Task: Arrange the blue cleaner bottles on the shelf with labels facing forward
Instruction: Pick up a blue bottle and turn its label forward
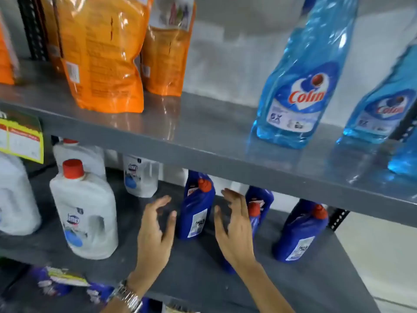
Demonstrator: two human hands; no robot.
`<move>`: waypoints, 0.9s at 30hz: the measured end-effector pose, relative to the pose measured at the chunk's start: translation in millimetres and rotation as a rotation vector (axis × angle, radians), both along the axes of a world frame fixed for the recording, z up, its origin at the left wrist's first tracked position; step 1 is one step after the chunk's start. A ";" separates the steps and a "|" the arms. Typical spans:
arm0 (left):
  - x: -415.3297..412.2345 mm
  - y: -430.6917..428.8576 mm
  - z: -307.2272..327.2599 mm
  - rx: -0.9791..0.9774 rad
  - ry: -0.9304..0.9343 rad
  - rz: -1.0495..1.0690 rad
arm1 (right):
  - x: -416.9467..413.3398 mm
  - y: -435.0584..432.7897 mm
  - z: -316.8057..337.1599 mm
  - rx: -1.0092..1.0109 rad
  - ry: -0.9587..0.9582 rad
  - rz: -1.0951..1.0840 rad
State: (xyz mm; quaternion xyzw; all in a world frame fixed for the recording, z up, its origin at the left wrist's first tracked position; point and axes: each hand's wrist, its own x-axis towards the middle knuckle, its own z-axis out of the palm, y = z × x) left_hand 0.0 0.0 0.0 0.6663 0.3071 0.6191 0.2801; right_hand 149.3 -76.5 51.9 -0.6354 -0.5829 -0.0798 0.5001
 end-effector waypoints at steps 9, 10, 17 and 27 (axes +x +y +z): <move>32.9 66.7 -87.1 -0.498 0.402 -0.256 | 22.4 79.2 -9.9 -0.344 0.468 0.028; 34.4 68.8 -88.8 -0.497 0.401 -0.267 | 26.3 81.1 -11.9 -0.380 0.484 0.038; 35.0 61.8 -89.3 -0.480 0.333 -0.279 | 24.8 78.7 -22.8 -0.327 0.648 0.069; 17.4 48.2 -42.5 -0.359 0.312 -0.311 | 19.9 60.4 17.7 -0.227 0.587 0.125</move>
